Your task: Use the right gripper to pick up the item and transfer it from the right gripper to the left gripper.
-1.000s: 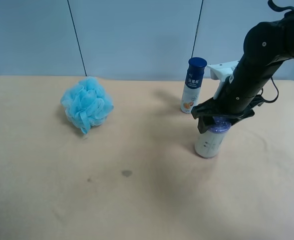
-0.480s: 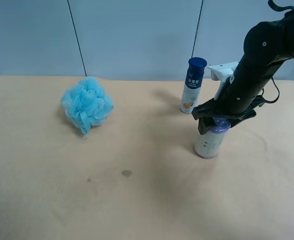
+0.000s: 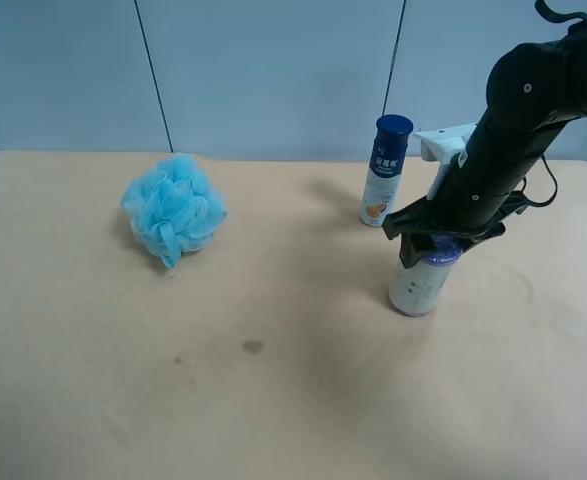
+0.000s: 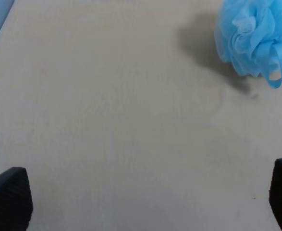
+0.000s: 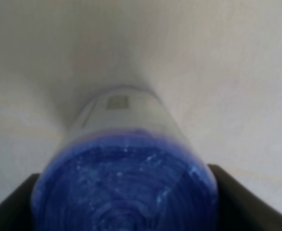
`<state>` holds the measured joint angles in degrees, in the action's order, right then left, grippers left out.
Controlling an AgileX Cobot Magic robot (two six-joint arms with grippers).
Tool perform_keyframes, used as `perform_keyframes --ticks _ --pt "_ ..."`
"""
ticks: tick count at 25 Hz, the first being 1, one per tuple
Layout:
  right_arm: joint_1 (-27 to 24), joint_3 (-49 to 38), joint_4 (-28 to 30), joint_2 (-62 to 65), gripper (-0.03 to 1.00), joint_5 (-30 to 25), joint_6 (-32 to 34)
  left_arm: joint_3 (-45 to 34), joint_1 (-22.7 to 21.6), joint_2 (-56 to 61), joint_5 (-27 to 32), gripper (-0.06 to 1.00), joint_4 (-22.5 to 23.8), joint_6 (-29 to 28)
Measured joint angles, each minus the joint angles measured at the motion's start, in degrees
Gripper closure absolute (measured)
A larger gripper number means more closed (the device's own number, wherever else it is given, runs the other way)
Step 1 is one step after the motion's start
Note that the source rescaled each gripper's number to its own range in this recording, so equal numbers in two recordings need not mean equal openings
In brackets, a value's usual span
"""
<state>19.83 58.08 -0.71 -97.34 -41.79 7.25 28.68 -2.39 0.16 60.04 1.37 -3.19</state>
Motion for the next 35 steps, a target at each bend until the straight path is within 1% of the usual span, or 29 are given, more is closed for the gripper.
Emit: perform_keyframes --ticks 4,10,16,19,22,25,29,35 --pt "0.00 0.33 -0.13 0.05 0.95 -0.59 0.00 0.00 0.00 0.00 0.00 -0.05 0.00 0.00" --pt "0.00 3.20 -0.75 0.11 0.95 -5.76 -0.12 0.00 0.00 0.00 0.00 -0.05 0.00 0.00" --pt "0.00 7.36 -4.63 0.11 0.95 -12.44 -2.72 0.00 0.00 0.00 0.00 -0.05 0.00 0.00" --pt "0.00 9.15 -7.54 0.11 0.95 -14.51 -4.43 0.00 0.00 0.00 0.00 -0.06 0.00 0.00" --pt "0.00 10.12 -9.00 0.23 0.95 -15.00 -5.57 0.00 0.00 0.00 0.00 -0.06 0.00 0.00" --pt "0.00 10.24 -9.03 0.55 0.95 -15.12 -5.72 0.00 0.00 0.00 0.00 -0.06 0.00 0.00" --pt "0.00 10.24 -9.03 0.60 0.95 -16.58 -7.25 0.00 0.00 0.00 0.00 -0.06 0.00 0.00" --pt "0.00 10.24 -9.03 0.60 0.95 -16.53 -9.11 0.00 0.00 0.00 0.00 -0.06 0.00 0.00"
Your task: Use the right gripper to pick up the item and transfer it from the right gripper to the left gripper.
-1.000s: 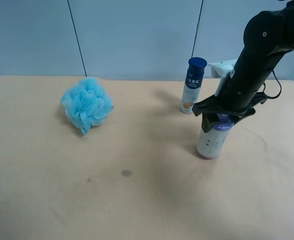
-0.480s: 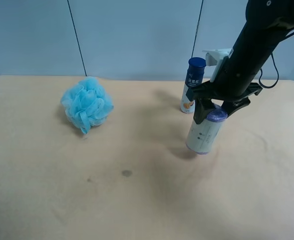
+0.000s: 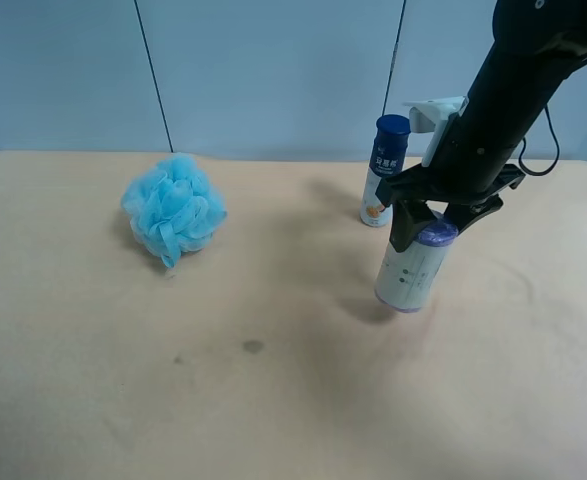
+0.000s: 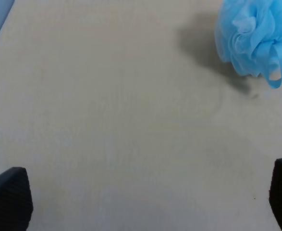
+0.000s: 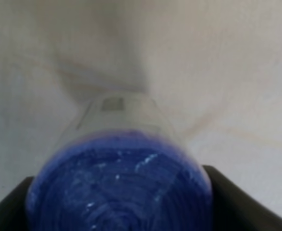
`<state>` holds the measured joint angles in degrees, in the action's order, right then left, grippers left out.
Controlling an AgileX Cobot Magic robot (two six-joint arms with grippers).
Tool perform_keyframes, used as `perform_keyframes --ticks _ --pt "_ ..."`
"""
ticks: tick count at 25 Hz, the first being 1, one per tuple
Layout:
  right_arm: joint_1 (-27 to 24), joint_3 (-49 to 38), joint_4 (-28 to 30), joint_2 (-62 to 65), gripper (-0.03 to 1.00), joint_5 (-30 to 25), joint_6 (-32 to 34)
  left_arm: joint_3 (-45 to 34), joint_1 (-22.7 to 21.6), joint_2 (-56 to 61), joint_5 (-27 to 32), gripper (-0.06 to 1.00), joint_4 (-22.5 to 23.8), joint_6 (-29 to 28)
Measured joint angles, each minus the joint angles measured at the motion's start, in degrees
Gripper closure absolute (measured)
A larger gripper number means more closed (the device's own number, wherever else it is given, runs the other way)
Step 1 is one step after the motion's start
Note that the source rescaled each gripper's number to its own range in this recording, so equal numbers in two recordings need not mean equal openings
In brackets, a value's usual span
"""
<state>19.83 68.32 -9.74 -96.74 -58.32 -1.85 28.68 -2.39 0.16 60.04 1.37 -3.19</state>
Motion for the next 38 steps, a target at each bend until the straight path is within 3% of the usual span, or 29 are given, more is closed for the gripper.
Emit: perform_keyframes --ticks 38 --pt "0.00 0.00 0.00 0.00 0.96 0.00 -2.06 0.35 0.00 -0.26 0.00 -0.06 0.67 -1.36"
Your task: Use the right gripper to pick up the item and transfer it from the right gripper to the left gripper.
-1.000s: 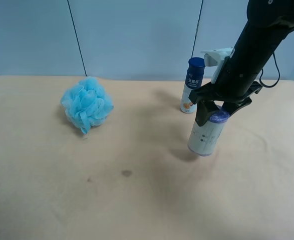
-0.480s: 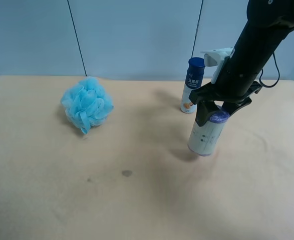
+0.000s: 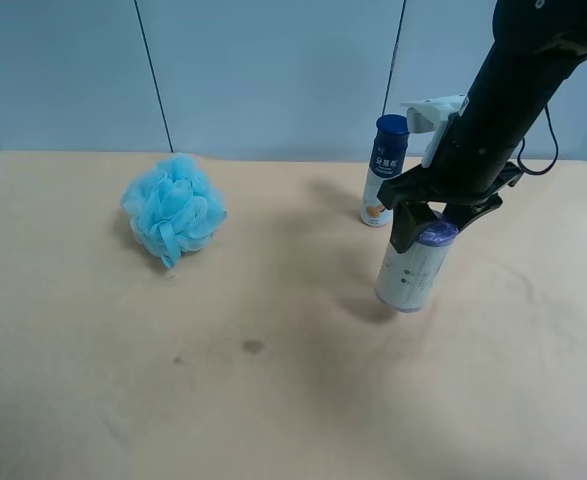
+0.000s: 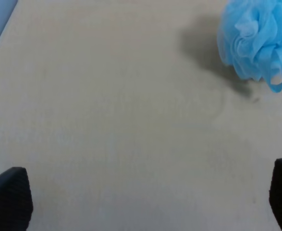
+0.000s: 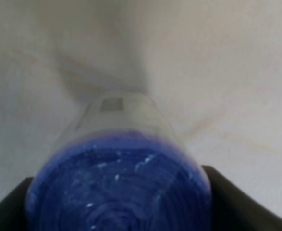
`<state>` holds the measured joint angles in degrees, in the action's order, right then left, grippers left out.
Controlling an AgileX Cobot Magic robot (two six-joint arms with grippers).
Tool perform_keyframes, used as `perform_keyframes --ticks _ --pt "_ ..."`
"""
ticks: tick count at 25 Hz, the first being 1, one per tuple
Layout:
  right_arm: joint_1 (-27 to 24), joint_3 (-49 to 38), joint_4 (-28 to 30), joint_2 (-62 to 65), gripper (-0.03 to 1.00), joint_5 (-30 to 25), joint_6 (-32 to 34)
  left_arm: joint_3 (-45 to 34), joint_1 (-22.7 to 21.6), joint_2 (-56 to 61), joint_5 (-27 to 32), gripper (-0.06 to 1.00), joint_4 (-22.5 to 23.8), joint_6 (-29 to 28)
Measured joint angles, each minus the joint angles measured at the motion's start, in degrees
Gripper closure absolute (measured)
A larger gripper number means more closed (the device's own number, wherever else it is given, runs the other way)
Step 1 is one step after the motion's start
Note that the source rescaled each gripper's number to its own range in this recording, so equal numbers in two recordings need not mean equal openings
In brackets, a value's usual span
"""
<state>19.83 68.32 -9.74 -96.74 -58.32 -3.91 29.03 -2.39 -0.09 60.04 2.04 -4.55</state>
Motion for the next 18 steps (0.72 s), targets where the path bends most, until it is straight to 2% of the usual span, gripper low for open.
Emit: perform_keyframes --ticks 10,13,18 --pt "0.00 0.00 -0.91 0.00 0.96 -0.12 -2.11 0.13 0.00 -6.50 -0.01 -0.06 0.51 -0.13" --pt "0.00 0.00 -5.48 0.00 0.96 -0.69 -5.84 0.13 0.00 -7.60 -0.01 -0.06 0.51 -0.13" --pt "0.00 0.00 -17.93 0.00 0.96 -1.07 -14.44 0.13 0.00 -7.70 -0.01 -0.06 0.60 -0.13"
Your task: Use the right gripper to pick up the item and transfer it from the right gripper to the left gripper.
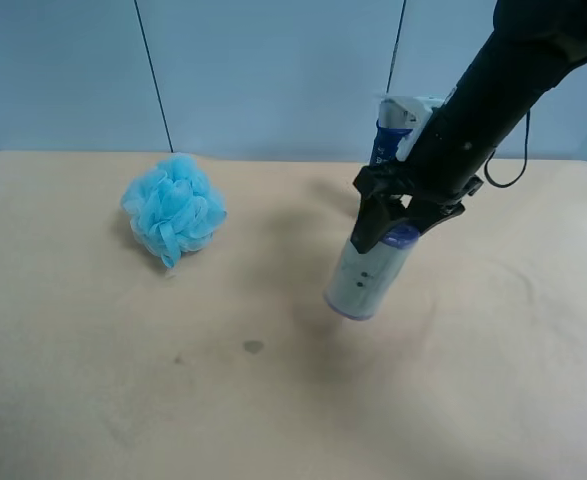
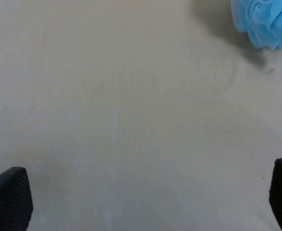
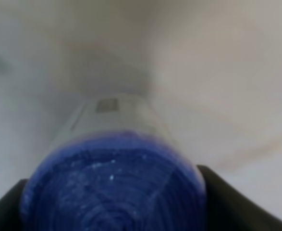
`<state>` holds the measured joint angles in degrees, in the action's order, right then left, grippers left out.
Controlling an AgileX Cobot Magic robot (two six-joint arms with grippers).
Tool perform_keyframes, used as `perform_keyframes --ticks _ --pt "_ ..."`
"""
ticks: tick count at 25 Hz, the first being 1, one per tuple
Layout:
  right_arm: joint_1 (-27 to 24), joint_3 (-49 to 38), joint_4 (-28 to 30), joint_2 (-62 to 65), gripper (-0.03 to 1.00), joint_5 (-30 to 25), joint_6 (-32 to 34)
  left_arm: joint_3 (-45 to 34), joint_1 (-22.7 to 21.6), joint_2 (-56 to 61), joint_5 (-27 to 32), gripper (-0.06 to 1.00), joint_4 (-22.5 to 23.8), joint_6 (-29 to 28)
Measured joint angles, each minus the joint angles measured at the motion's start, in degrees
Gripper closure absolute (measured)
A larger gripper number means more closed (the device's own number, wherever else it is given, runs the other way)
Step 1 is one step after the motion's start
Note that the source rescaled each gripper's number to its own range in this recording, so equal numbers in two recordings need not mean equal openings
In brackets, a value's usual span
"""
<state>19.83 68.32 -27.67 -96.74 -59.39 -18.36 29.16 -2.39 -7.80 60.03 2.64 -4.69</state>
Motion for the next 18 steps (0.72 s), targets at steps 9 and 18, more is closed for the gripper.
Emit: perform_keyframes --ticks 9,18 --pt "-2.09 0.00 -16.60 0.00 0.96 -0.68 -11.07 0.00 0.00 0.00 0.00 -0.06 0.05 0.00" --pt "-8.91 0.00 -30.14 -3.13 0.96 -8.75 -19.41 0.00 0.00 0.00 0.00 -0.06 0.05 0.00"
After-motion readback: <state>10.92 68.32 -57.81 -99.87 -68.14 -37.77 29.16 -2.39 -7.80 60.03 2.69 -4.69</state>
